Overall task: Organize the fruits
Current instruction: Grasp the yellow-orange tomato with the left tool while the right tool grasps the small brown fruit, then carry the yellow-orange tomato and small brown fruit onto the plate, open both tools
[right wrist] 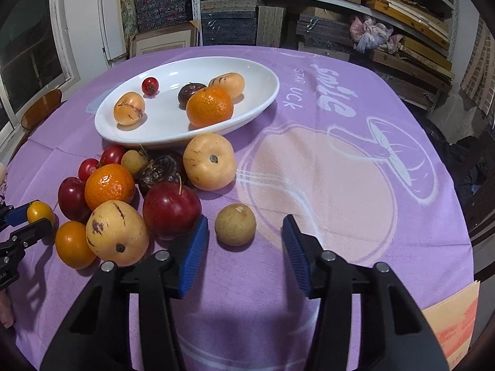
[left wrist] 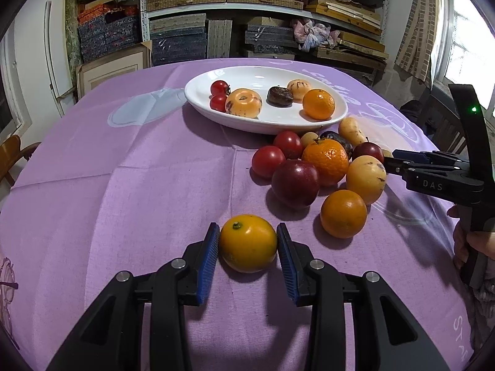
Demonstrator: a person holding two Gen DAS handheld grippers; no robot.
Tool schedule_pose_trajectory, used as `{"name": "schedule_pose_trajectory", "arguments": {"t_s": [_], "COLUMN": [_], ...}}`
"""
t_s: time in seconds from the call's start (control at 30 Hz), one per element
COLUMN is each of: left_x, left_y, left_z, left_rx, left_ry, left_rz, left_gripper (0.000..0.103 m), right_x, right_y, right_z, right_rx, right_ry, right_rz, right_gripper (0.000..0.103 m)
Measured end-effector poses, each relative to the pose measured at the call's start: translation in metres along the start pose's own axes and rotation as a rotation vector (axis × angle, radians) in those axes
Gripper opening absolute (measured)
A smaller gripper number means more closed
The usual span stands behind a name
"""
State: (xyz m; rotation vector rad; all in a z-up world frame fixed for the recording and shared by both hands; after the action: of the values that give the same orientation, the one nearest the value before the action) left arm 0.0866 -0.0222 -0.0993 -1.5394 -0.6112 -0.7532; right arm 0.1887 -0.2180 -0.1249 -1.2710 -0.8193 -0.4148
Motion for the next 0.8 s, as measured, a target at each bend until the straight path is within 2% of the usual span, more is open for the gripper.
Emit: {"name": "schedule_pose_trajectory", "arguments": {"t_s": [0.23,0.37,0.6,0.8], "left_x": [-0.004,-0.006,-0.008,-0.005], "left_y": [0.005,0.006,0.004,0.001], "left_z": [-0.002,-0.001,-0.002,-0.003], "left_rx": [-0.022,-0.021,-0.025,-0.064], "left_ry": [-0.006,-0.006,-0.008,-0.041], "left_rz": [0.033,0.039,0.040,0.037], "left_gripper": [0.038,0.038,0.038,0.038], "right_x": [-0.001,0.000,0.000,0.001], "right_y": [0.004,0.006,0.000,-0.008], "right_z": [0.004,0.011,0.008,0.000], "right_rx": [0.018,0.021,0.026,0.026], "right_ry": [-0.003,-0.032,-0.006,0.028], "right_rz": [0.019,0.021,-0.002,-0.019], "right_gripper": [0.037,0.027,0.026,0.026]}}
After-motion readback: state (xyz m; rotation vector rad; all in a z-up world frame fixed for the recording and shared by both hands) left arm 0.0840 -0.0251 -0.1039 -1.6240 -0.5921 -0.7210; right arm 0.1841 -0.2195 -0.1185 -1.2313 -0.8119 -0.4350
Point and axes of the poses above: each gripper's, at about its wrist camera, not at the fingertips, and y roughly the way its jaws point, z to its left, x to its top, the point moved 10 cm from there along y, roughly the way its jaws point, and after that the axes turned 7 degrees about -z, right-handed, at the moved point
